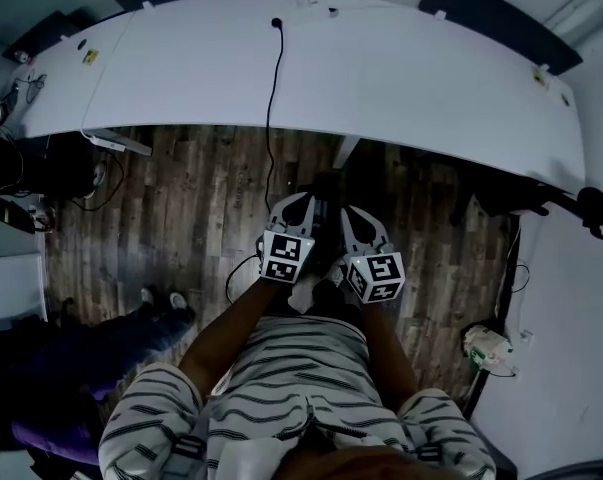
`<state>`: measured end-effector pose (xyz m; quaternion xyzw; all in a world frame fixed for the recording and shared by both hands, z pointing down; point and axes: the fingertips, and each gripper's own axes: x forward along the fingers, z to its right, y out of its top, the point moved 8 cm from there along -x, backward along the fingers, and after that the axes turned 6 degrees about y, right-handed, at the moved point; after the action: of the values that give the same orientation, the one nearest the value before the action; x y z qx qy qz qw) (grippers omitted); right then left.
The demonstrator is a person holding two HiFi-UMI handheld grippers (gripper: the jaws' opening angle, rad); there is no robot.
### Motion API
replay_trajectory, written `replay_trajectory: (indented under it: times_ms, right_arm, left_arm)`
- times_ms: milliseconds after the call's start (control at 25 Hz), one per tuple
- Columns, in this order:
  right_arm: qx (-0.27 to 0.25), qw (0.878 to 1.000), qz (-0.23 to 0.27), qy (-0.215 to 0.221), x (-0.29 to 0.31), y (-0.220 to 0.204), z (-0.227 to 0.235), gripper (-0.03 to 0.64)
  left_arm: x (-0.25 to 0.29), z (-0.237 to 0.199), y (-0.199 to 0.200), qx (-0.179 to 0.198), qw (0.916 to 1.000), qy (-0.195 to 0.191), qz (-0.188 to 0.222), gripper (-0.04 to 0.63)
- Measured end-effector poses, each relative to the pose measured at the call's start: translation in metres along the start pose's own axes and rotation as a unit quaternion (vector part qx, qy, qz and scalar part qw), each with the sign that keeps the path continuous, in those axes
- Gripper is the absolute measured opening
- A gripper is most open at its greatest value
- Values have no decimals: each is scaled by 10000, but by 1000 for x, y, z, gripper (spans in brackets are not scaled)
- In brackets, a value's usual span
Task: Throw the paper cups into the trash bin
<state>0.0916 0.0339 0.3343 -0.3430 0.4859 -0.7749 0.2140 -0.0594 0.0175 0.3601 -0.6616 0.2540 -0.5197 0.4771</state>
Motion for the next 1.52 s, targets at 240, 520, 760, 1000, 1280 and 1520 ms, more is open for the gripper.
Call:
replay_trajectory:
  times_ms: [240,520,760,1000,1280,1520]
  right_arm:
    - [-100,9996,229,121,-10,23,-20,17]
    - [-184,9980,602,100,-17,55,-29,17]
    - [-362,9964,772,40,-23,75,-30,17]
    - [-485,9943,952,41,-23,93,-27,17]
    - [-597,9926,1050,91,-20,107,-26,17]
    - [-699,9903,1194,86,-20,120,-22,17]
  left_arm:
    - [-24,2,25,19,9997,61,244,25]
    - [-44,2,56,-36,9984,51,567,23]
    - [-58,-4,82,-110,9955,78,937,25]
    - [-67,-5,101,-100,9924,113,1219,25]
    - [-71,-5,114,-76,9901,138,1394,25]
    - [-69,-5,123,-73,9883,178,1514,25]
